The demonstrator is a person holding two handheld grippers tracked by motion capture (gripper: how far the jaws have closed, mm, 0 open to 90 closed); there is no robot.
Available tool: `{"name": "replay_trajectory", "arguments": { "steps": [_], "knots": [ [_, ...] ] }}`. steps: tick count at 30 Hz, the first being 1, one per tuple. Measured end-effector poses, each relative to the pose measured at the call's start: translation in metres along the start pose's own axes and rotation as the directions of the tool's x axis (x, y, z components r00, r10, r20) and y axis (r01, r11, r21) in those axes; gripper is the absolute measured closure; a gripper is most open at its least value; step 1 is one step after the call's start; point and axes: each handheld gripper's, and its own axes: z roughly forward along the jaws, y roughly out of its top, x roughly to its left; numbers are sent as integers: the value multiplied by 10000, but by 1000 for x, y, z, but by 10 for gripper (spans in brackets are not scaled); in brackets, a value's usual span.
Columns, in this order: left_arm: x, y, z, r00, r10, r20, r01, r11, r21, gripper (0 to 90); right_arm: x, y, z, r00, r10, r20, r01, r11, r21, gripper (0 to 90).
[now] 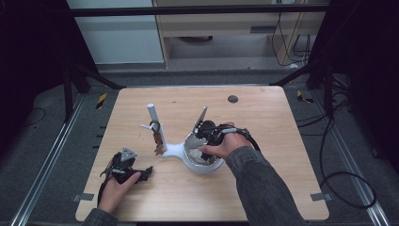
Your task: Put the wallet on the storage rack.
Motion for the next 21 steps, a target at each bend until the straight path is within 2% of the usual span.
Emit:
{"name": "replay_trajectory", "arguments": {
  "steps": [15,21],
  "knots": [
    [0,0,0,10000,1,-1,-1,10000,1,2,-4,-14,-15,9996,249,100,-244,9983,-538,213],
    [0,0,0,10000,17,2,-17,10000,6,2,-9,-22,-22,9985,528,129,-516,9955,-800,191]
  ]
}}
